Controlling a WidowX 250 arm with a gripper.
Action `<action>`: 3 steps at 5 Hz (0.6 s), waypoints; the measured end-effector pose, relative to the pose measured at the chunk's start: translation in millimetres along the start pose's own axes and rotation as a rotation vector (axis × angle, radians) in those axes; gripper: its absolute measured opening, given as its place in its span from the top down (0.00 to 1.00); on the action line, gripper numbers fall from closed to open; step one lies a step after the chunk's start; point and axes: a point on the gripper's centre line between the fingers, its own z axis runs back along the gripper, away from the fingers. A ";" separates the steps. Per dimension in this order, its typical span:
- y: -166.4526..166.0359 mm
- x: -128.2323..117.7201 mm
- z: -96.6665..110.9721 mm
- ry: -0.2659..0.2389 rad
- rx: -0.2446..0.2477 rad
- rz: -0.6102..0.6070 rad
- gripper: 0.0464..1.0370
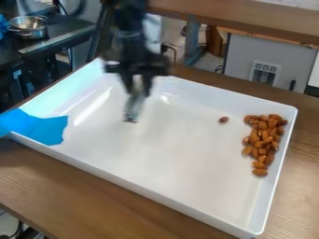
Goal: Sweep into pile
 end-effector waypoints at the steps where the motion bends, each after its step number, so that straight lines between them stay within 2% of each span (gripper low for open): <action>1: 41.5 -17.2 -4.0 0.010 -0.029 0.095 0.69; 2: 57.3 -33.6 -8.3 0.053 0.007 0.221 0.59; 3: 64.5 -37.8 -11.1 0.056 0.032 0.281 0.32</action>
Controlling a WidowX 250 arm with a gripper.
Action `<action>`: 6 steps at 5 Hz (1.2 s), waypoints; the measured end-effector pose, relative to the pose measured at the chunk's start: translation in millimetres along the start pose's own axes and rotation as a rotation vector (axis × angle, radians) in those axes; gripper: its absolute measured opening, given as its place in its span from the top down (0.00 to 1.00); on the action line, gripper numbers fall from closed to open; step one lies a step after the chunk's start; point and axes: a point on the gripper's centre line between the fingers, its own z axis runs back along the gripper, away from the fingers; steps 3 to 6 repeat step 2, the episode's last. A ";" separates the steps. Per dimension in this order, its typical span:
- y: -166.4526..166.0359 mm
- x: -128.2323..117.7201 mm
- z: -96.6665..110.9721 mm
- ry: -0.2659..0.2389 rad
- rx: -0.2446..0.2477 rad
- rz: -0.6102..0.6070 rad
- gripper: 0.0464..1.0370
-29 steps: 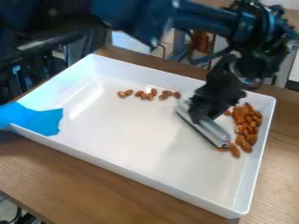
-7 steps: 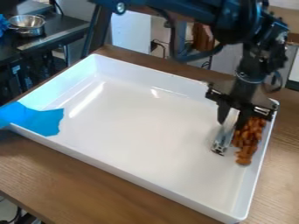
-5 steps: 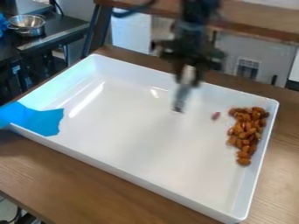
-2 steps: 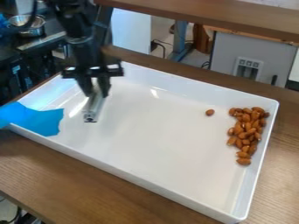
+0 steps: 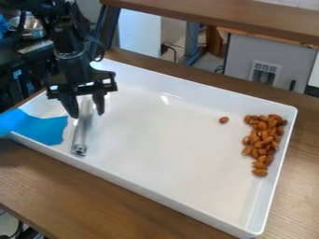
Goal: Sweep into pile
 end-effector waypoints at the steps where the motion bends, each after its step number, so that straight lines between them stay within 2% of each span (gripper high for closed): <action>1: -1.7 1.5 -2.9 -0.020 0.032 -0.003 0.05; 2: -11.5 0.1 6.4 -0.004 0.053 -0.108 0.03; 6: -11.5 0.1 6.4 -0.004 0.053 -0.108 0.03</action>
